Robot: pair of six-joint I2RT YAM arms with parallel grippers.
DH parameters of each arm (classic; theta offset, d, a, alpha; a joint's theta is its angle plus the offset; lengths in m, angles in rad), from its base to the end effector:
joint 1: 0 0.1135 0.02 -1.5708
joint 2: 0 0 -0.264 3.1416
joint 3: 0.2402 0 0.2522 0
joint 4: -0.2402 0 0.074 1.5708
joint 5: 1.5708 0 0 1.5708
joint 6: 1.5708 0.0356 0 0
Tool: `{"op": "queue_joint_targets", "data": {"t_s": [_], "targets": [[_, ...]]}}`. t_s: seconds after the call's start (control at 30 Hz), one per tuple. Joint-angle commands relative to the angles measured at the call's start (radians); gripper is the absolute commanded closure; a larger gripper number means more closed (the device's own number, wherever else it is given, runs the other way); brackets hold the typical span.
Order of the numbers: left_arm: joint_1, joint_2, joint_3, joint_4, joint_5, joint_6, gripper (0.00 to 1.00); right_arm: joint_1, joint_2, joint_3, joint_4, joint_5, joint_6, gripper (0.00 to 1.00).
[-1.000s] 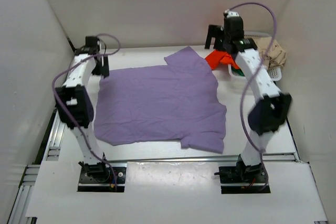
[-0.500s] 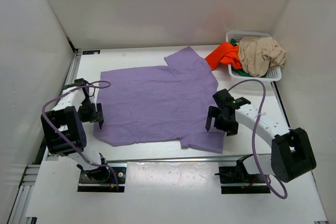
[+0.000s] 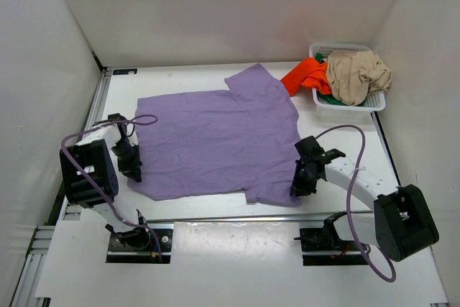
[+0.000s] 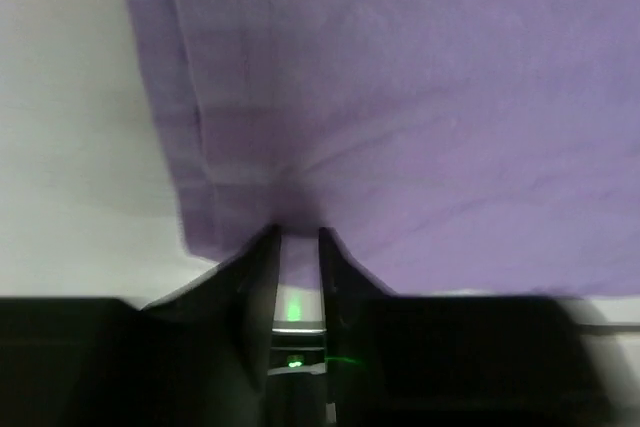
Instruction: Fold and stack the t-shirts
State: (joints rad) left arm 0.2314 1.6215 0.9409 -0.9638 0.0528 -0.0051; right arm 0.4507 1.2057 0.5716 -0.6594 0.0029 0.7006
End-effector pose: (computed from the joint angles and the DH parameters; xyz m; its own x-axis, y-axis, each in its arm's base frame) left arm 0.2471 0.0563 0.1604 -0.9695 -0.2337 0.0738 -0.2377 0.9699 -0.0523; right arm 0.1698 0.0821 0.1579 -0.9422 0.2603 -0.2111 0.2257 0.9585 0.1744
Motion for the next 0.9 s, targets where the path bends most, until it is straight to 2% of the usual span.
{"op": "queue_joint_targets", "data": {"t_s": [0.0, 0.03, 0.1, 0.2, 0.23, 0.27, 0.4, 0.5, 0.53, 0.57, 0.63, 0.73, 0.87], "targets": [[-0.006, 0.020, 0.009, 0.039, 0.036, 0.005, 0.82, -0.033, 0.020, 0.017, 0.064, -0.055, -0.016, 0.80], [-0.006, 0.020, 0.018, 0.049, 0.026, 0.005, 0.90, -0.043, 0.020, 0.036, 0.064, -0.055, -0.016, 0.87], [-0.006, 0.020, 0.071, 0.059, 0.007, 0.005, 0.90, -0.067, 0.046, 0.133, 0.064, -0.064, -0.041, 1.00], [-0.015, 0.070, 0.169, 0.047, -0.016, 0.005, 0.90, -0.093, 0.144, 0.287, 0.049, -0.115, -0.053, 1.00], [-0.026, 0.090, 0.252, 0.037, -0.016, 0.005, 0.90, -0.093, 0.182, 0.345, 0.028, -0.129, -0.053, 1.00], [-0.026, 0.110, 0.294, 0.025, -0.027, 0.005, 0.90, -0.102, 0.262, 0.461, 0.005, -0.144, -0.043, 1.00], [-0.061, 0.239, 0.461, -0.018, -0.063, 0.005, 0.87, -0.142, 0.445, 0.672, -0.058, -0.214, -0.019, 0.99], [-0.072, 0.293, 0.527, -0.018, -0.083, 0.005, 0.80, -0.188, 0.570, 0.757, -0.049, -0.270, 0.037, 0.78], [-0.072, 0.313, 0.527, -0.018, -0.084, 0.005, 0.76, -0.202, 0.597, 0.808, -0.040, -0.294, 0.037, 0.67], [-0.072, 0.313, 0.539, -0.018, -0.093, 0.005, 0.71, -0.202, 0.638, 0.830, -0.022, -0.303, 0.048, 0.45], [-0.061, 0.313, 0.539, -0.018, -0.102, 0.005, 0.65, -0.202, 0.667, 0.901, -0.022, -0.340, 0.024, 0.36], [-0.035, 0.212, 0.480, -0.018, -0.102, 0.005, 0.54, -0.192, 0.623, 0.925, -0.013, -0.351, -0.077, 0.32], [-0.035, 0.038, 0.275, -0.018, -0.151, 0.005, 0.52, -0.165, 0.470, 0.811, -0.013, -0.259, -0.188, 0.33]]}}
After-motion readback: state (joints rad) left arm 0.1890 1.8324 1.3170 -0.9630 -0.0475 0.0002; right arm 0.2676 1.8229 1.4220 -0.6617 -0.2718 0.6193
